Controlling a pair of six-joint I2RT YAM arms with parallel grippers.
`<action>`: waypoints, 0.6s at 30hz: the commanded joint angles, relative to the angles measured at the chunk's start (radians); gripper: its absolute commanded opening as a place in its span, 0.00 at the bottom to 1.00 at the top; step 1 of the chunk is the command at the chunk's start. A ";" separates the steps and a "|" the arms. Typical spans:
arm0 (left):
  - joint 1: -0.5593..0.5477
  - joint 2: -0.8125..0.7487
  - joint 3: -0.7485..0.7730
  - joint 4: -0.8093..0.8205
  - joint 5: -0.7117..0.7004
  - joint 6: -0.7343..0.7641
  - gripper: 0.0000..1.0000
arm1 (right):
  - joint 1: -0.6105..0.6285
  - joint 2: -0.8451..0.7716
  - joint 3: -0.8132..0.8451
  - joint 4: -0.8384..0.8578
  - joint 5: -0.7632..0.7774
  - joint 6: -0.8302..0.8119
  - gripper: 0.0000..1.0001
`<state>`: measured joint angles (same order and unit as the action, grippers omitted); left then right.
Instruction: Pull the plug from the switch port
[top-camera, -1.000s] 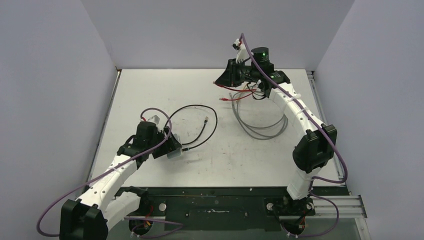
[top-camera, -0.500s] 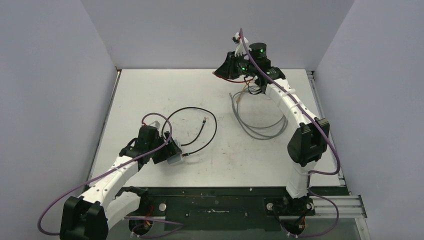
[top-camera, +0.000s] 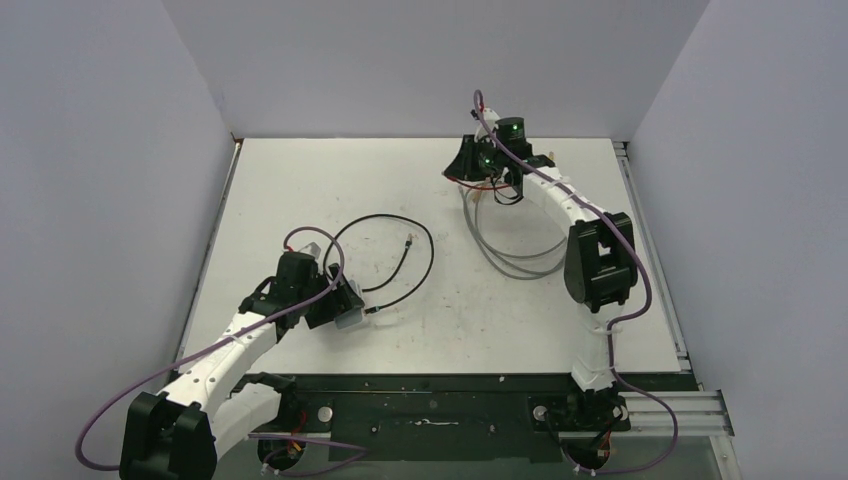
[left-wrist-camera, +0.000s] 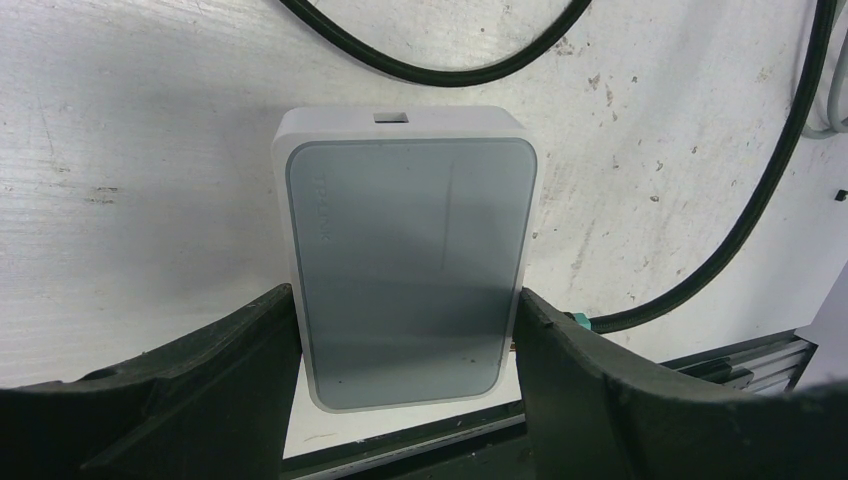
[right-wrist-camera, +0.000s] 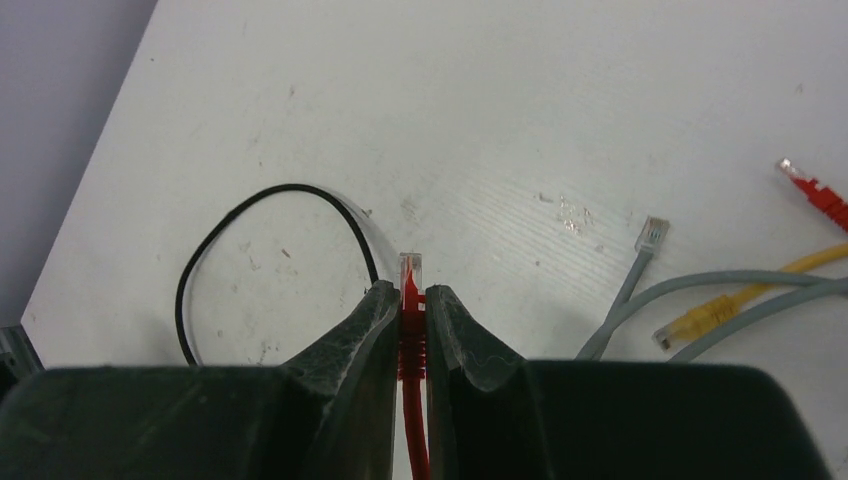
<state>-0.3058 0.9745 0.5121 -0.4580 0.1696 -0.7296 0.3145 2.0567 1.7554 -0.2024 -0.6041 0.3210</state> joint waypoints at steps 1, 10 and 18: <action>0.005 -0.014 0.008 0.066 0.019 -0.013 0.00 | 0.003 -0.022 -0.077 0.107 0.024 -0.029 0.05; 0.007 0.002 0.012 0.073 0.027 -0.013 0.00 | 0.005 0.005 -0.195 0.162 0.014 -0.014 0.05; 0.006 0.005 0.014 0.079 0.030 -0.017 0.00 | 0.020 0.062 -0.205 0.169 -0.005 -0.007 0.05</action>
<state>-0.3058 0.9810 0.5121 -0.4507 0.1749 -0.7315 0.3222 2.0922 1.5520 -0.1013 -0.5915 0.3222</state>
